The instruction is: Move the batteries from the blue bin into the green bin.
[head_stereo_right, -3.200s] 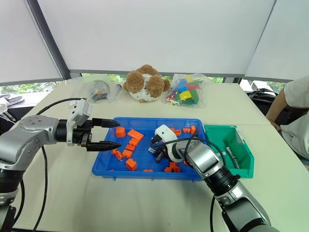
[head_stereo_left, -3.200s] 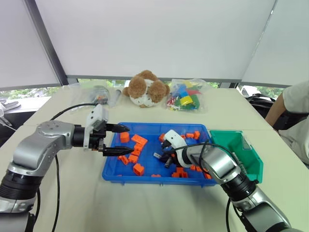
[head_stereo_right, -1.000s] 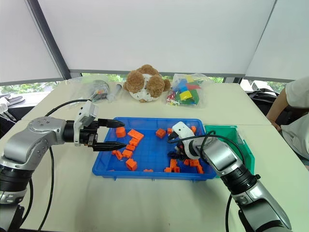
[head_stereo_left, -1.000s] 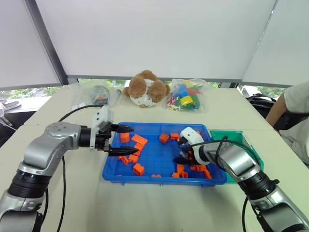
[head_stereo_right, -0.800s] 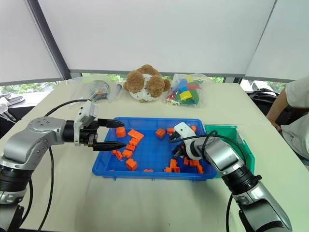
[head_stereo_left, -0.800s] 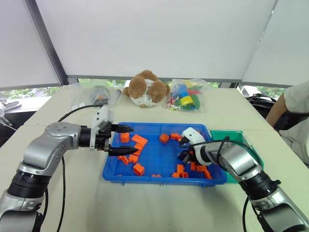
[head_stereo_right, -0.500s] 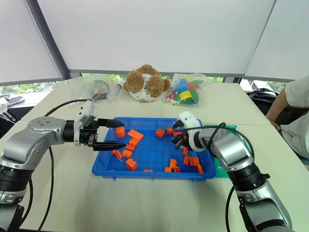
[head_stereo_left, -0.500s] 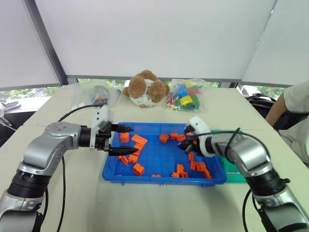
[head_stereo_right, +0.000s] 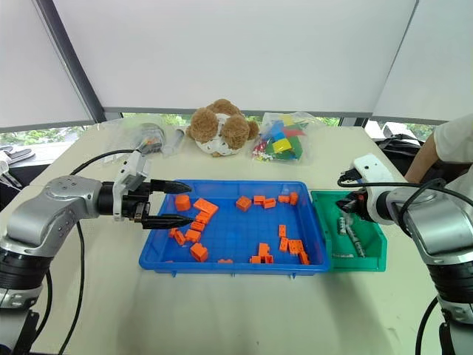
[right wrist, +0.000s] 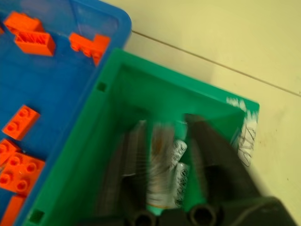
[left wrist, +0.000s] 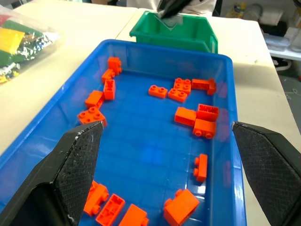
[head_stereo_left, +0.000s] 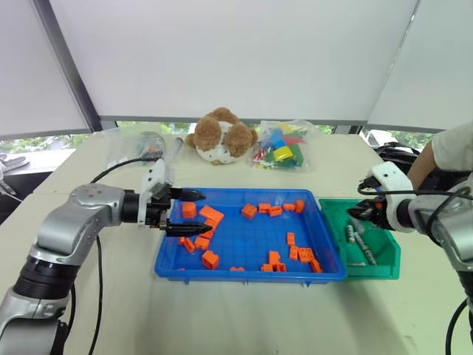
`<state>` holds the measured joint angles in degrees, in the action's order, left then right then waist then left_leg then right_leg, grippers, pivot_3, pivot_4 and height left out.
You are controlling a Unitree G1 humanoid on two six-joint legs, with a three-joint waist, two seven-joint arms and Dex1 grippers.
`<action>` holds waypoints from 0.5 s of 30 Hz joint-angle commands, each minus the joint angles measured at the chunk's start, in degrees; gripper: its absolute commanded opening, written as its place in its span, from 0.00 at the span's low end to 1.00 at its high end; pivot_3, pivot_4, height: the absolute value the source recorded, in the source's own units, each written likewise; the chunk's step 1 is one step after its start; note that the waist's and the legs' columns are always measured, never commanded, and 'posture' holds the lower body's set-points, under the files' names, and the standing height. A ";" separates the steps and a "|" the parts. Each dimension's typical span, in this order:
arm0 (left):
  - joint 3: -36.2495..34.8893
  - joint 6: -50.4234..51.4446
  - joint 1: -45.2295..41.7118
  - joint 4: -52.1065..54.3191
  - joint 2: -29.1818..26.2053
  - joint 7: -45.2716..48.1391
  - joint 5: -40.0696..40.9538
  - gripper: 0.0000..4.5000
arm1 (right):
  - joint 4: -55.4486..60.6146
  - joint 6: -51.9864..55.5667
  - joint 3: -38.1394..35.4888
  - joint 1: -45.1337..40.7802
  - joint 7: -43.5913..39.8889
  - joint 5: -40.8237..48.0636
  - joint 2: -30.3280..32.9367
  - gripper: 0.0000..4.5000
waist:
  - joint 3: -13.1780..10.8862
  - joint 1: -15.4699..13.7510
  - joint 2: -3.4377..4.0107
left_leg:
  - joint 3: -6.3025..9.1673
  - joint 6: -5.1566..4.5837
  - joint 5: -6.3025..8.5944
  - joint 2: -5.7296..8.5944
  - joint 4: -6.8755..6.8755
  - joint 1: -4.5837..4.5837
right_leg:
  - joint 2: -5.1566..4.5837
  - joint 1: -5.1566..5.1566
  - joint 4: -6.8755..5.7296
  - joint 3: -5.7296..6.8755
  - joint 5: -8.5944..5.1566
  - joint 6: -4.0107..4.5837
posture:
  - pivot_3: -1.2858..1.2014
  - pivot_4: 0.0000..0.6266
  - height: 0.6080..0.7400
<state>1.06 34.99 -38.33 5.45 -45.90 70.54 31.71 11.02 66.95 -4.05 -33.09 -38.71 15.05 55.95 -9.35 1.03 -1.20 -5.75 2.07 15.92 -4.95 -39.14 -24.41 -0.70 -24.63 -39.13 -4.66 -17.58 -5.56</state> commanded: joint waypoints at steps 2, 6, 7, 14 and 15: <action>-0.74 -1.23 -1.42 -0.06 -0.26 0.59 -0.21 1.00 | 1.77 -1.36 -2.94 0.43 0.13 0.85 0.62 0.87 | 0.00 -0.22 0.00 | -0.01 0.00 0.00 0.00 -0.01 -0.01 | -0.02 0.00 0.00 0.00 0.00 0.00 | 0.52 0.24 0.95; -0.92 -1.28 -1.88 -0.55 -0.68 1.06 -0.20 1.00 | 3.51 -3.36 -4.56 -1.12 -1.25 3.00 0.38 1.00 | 0.00 -0.31 0.00 | -0.03 0.00 0.00 0.01 -0.02 -0.01 | -0.02 0.01 0.00 -0.01 0.00 0.00 | 0.52 0.24 0.95; -0.96 -1.26 -1.95 -0.64 -0.79 1.17 -0.22 1.00 | 4.81 -4.14 -5.01 -1.18 -2.45 4.23 0.54 1.00 | 0.00 -0.30 0.00 | -0.03 0.00 0.00 0.01 -0.02 -0.01 | -0.02 0.01 0.01 -0.01 0.00 0.00 | 0.52 0.24 0.95; -1.48 -0.51 -1.63 -0.67 -2.04 2.21 -0.05 1.00 | 13.28 -7.99 -4.70 0.56 -10.53 10.95 2.33 1.00 | 0.00 -0.30 0.00 | 0.01 0.00 0.00 0.00 -0.01 -0.01 | -0.01 0.01 0.01 0.00 0.00 0.00 | 0.52 0.24 0.95; -1.63 -0.36 -1.50 -0.62 -2.30 2.32 0.06 1.00 | 13.99 -7.83 -4.43 0.28 -11.06 11.74 2.30 1.00 | 0.00 -0.29 0.00 | 0.00 0.00 0.00 0.00 -0.01 -0.01 | -0.01 0.01 0.01 0.00 0.00 0.00 | 0.52 0.24 0.95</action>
<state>1.00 34.58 -39.14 4.37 -47.24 72.48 31.48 22.61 59.91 -7.47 -32.00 -48.67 25.09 57.31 -9.36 0.74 -1.20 -5.75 2.07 15.92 -4.95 -39.15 -24.42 -0.72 -24.61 -39.12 -4.66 -17.58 -5.57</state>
